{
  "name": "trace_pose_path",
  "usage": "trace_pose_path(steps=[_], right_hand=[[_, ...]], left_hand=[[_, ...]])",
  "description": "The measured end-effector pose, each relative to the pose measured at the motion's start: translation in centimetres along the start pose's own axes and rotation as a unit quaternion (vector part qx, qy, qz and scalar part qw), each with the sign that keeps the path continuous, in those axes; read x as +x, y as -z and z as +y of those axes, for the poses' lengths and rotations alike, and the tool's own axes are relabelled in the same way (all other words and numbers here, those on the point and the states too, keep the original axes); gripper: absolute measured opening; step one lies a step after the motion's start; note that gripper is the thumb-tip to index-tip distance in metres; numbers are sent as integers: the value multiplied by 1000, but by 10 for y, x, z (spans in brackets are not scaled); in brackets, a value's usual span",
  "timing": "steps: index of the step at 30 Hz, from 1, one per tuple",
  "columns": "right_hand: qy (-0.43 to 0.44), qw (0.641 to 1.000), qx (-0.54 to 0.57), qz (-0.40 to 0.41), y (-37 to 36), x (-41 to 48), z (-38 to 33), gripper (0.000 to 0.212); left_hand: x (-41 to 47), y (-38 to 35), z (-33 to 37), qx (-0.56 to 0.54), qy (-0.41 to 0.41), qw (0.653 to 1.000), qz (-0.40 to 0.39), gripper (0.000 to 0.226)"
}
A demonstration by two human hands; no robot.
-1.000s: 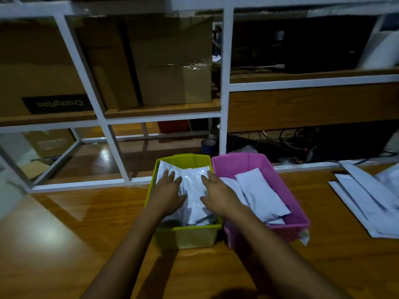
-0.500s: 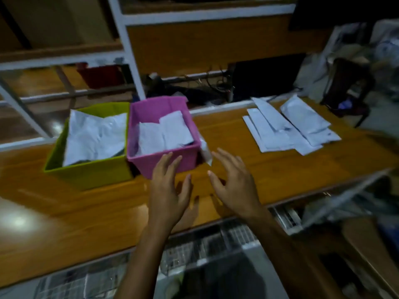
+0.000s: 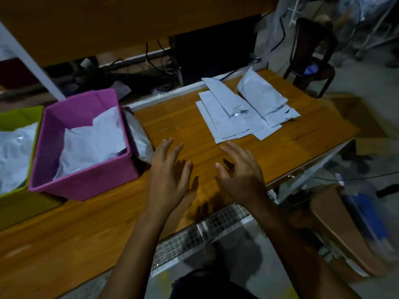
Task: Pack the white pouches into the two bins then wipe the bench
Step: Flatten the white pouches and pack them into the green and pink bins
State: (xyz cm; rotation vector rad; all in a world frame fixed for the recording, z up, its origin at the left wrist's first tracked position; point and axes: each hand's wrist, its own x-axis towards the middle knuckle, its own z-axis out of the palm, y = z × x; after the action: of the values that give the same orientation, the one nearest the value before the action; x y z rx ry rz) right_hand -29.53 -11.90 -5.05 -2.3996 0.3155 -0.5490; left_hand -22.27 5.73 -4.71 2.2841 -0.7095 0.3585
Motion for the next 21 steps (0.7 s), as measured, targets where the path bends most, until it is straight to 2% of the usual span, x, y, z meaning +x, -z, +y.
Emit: trace_pose_path(steps=[6, 10, 16, 21], right_hand=[[-7, 1000, 8, 4, 17, 81, 50, 48], [2, 1000, -12, 11, 24, 131, 80, 47], [4, 996, -88, 32, 29, 214, 141, 40], [47, 979, -198, -29, 20, 284, 204, 38]], left_hand=[[89, -53, 0, 32, -15, 999, -15, 45], [141, -88, -5, 44, 8, 999, -24, 46], [212, -139, -7, 31, 50, 998, -21, 48], [273, -195, 10, 25, 49, 998, -36, 42]])
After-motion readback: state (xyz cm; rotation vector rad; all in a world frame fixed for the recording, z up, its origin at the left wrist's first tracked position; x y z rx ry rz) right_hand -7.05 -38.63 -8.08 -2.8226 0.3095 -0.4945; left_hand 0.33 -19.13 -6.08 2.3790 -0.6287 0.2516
